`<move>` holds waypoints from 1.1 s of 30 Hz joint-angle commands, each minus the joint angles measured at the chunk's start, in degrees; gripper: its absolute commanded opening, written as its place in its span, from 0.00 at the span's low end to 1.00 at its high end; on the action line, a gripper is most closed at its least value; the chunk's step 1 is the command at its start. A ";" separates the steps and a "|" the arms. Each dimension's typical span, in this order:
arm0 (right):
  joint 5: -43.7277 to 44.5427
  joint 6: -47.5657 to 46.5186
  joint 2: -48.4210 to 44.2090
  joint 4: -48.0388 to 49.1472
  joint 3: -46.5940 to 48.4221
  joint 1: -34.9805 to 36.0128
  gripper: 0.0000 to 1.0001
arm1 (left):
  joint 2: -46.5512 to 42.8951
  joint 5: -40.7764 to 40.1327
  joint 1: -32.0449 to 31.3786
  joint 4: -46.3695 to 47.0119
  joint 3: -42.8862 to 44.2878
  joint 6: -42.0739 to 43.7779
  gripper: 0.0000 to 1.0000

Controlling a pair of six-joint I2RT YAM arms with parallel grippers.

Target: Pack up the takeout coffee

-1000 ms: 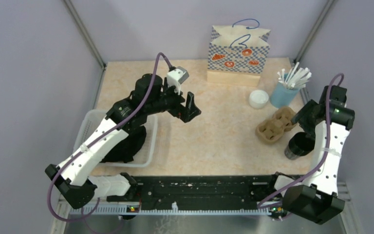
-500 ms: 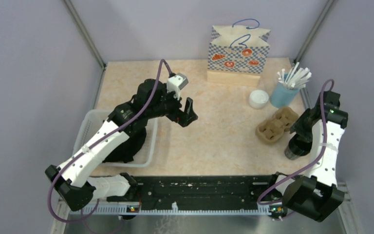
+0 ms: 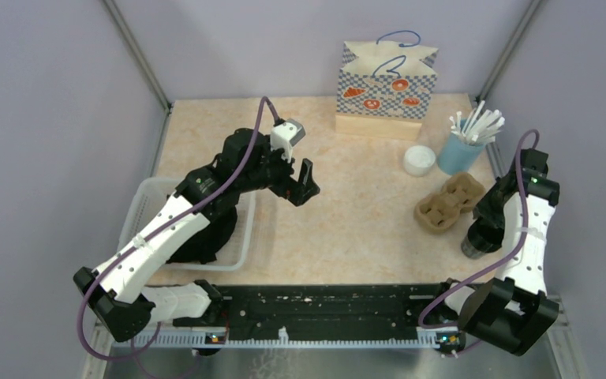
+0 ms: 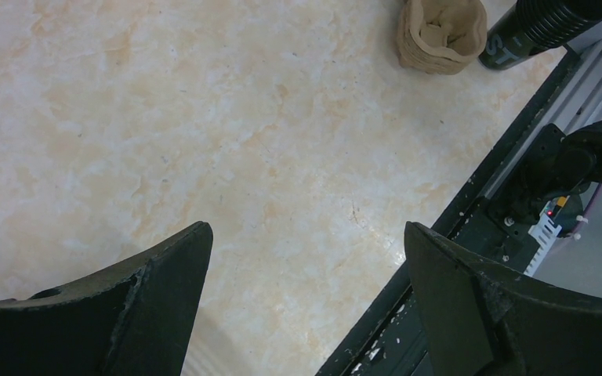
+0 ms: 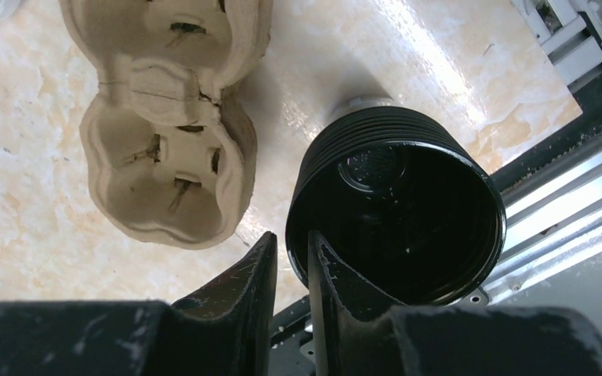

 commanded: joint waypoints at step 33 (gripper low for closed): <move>3.21 -0.28 -1.17 0.54 0.58 -0.60 0.18 | -0.88 -0.64 -0.32 1.77 0.42 1.50 0.98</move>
